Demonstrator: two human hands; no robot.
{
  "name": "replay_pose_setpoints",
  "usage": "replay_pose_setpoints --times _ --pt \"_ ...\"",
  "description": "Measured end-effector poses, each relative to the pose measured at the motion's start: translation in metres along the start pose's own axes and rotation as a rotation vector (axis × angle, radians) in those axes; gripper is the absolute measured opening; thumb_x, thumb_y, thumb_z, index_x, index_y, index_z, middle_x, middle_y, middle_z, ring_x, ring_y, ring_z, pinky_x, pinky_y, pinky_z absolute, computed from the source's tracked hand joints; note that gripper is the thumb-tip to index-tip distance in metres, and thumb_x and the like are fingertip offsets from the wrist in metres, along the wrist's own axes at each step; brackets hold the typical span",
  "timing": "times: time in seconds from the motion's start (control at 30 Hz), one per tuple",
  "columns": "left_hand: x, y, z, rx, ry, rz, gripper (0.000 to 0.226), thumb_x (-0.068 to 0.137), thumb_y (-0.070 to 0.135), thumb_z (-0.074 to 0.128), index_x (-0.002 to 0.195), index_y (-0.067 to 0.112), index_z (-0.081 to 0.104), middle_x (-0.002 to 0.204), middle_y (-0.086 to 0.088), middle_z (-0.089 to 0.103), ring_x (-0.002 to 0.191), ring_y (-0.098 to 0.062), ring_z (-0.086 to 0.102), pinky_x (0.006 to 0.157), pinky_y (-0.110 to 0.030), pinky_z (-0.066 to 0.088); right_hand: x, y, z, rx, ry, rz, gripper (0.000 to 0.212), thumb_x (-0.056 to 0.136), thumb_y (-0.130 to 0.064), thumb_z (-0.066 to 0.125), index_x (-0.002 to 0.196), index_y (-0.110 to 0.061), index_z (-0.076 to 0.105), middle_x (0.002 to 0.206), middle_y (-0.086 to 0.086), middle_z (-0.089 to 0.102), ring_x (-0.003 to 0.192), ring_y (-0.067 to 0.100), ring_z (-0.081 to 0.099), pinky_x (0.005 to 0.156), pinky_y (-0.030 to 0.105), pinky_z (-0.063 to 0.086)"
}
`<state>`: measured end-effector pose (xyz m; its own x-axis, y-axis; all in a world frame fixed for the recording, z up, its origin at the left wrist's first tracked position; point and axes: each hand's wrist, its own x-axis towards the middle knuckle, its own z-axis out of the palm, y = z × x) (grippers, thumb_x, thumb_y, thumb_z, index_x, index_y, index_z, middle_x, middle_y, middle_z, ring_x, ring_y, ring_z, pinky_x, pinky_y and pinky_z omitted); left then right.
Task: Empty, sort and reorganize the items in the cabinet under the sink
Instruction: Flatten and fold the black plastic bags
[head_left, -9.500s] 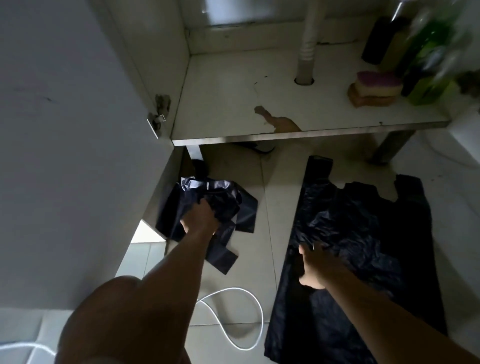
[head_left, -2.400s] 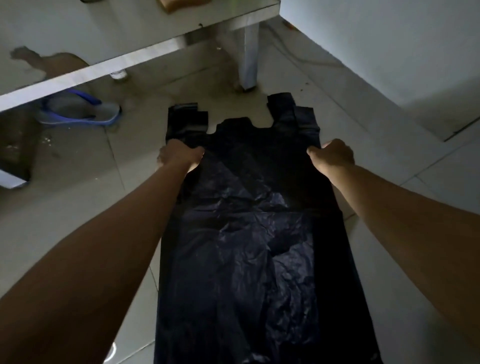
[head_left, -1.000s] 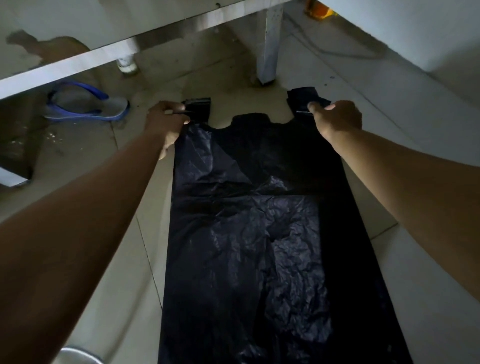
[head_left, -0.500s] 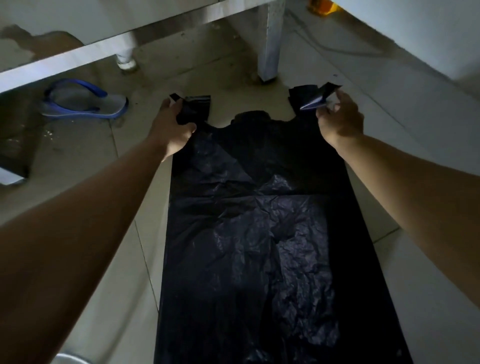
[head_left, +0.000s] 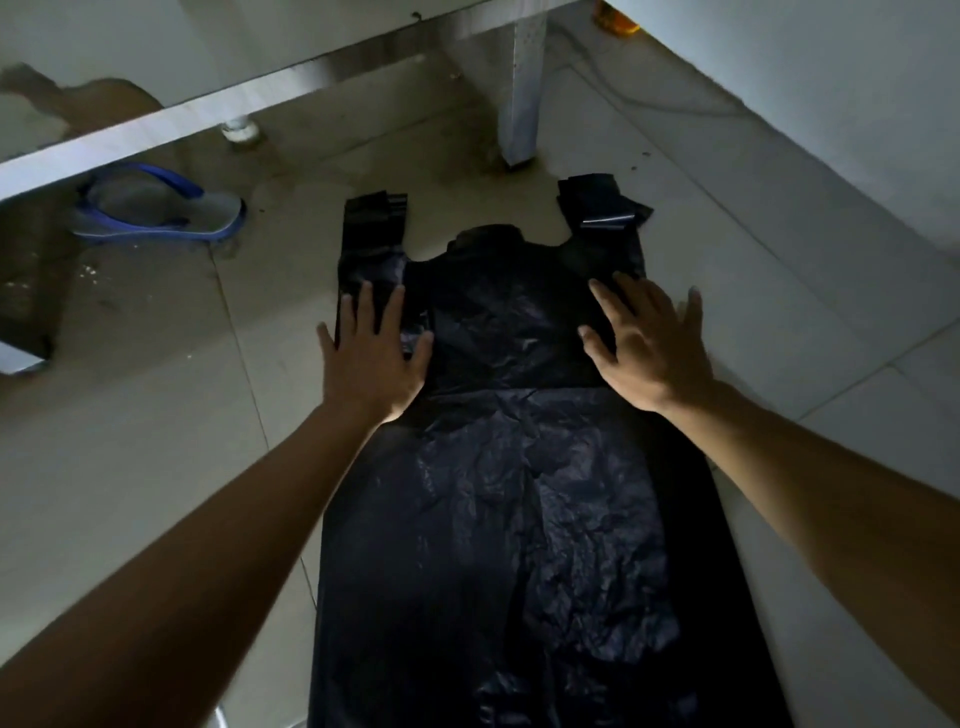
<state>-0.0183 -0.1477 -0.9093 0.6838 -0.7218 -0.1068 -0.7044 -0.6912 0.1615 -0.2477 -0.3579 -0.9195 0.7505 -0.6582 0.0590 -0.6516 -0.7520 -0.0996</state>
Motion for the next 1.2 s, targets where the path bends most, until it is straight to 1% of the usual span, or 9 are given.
replay_pose_setpoints --times 0.1,0.23,0.37,0.63,0.8,0.97,1.07,1.13,1.2 --pt "0.001 0.009 -0.002 0.017 0.076 0.021 0.073 0.094 0.056 0.035 0.156 0.02 0.017 0.164 -0.015 0.005 0.151 -0.034 0.0 0.119 -0.059 0.004 0.002 -0.003 -0.004 -0.025 0.048 0.035 0.062 0.094 -0.061 0.037 0.145 -0.027 0.042 0.148 0.005 0.045 0.136 0.031 0.042 0.113 0.069 0.01" --pt "-0.001 0.018 0.008 0.152 0.094 0.057 0.079 0.094 0.063 0.013 0.158 0.016 0.006 0.164 -0.016 0.001 0.151 -0.032 -0.003 0.119 -0.059 -0.006 0.038 -0.005 -0.027 0.182 0.122 0.322 0.055 0.094 -0.055 0.044 0.134 -0.018 0.049 0.133 0.012 0.054 0.122 0.037 0.05 0.107 0.055 0.031" --pt "-0.005 0.018 0.015 0.094 0.085 0.035 0.081 0.094 0.066 0.012 0.157 0.017 0.0 0.163 -0.018 -0.002 0.151 -0.032 -0.004 0.121 -0.054 -0.003 0.089 -0.006 -0.041 0.321 0.012 0.59 0.057 0.095 -0.059 0.045 0.134 -0.019 0.053 0.136 0.013 0.047 0.126 0.035 0.046 0.103 0.05 0.035" --pt "-0.006 0.018 0.017 0.083 0.111 0.033 0.081 0.094 0.065 0.013 0.157 0.017 -0.001 0.164 -0.018 -0.002 0.151 -0.032 -0.004 0.122 -0.051 0.0 0.143 -0.001 -0.045 0.578 0.001 0.81 0.076 0.084 -0.069 0.053 0.136 -0.013 0.051 0.137 0.012 0.052 0.124 0.033 0.05 0.108 0.051 0.039" --pt "-0.007 0.018 0.018 0.082 0.115 0.033 0.081 0.093 0.065 0.013 0.157 0.017 -0.001 0.164 -0.016 -0.003 0.151 -0.031 -0.005 0.122 -0.05 -0.001 0.158 -0.003 -0.049 0.836 0.095 0.7 0.046 0.093 -0.04 0.063 0.133 -0.019 0.058 0.136 0.004 0.061 0.122 0.022 0.058 0.098 0.025 0.046" --pt "-0.007 0.018 0.017 0.08 0.114 0.026 0.081 0.094 0.065 0.015 0.157 0.018 -0.001 0.164 -0.015 -0.004 0.151 -0.03 -0.006 0.122 -0.05 -0.001 0.139 -0.01 -0.044 0.505 0.096 0.68 0.059 0.097 -0.045 0.049 0.149 -0.022 0.035 0.149 0.01 0.038 0.133 0.032 0.04 0.108 0.05 0.035" --pt "-0.006 0.018 0.018 0.069 0.12 0.025 0.08 0.094 0.064 0.018 0.157 0.018 0.0 0.164 -0.015 -0.003 0.152 -0.03 -0.006 0.122 -0.05 -0.001 0.1 -0.019 -0.025 0.272 0.259 0.299 0.061 0.093 -0.048 0.047 0.148 -0.024 0.036 0.145 0.011 0.041 0.127 0.036 0.045 0.101 0.052 0.038" --pt "-0.007 0.019 0.019 0.069 0.121 0.027 0.08 0.094 0.064 0.018 0.158 0.018 0.001 0.164 -0.015 -0.002 0.152 -0.03 -0.005 0.122 -0.051 0.0 0.081 -0.016 -0.009 0.113 0.167 0.077 0.06 0.094 -0.054 0.041 0.147 -0.025 0.041 0.145 0.012 0.044 0.129 0.037 0.046 0.104 0.054 0.037" --pt "-0.006 0.019 0.018 0.071 0.118 0.023 0.08 0.094 0.064 0.018 0.158 0.018 0.001 0.164 -0.015 -0.002 0.152 -0.03 -0.004 0.122 -0.051 0.0 0.075 -0.011 0.001 0.046 0.017 0.067 0.063 0.097 -0.058 0.036 0.152 -0.026 0.034 0.156 0.011 0.033 0.142 0.034 0.033 0.113 0.06 0.024"
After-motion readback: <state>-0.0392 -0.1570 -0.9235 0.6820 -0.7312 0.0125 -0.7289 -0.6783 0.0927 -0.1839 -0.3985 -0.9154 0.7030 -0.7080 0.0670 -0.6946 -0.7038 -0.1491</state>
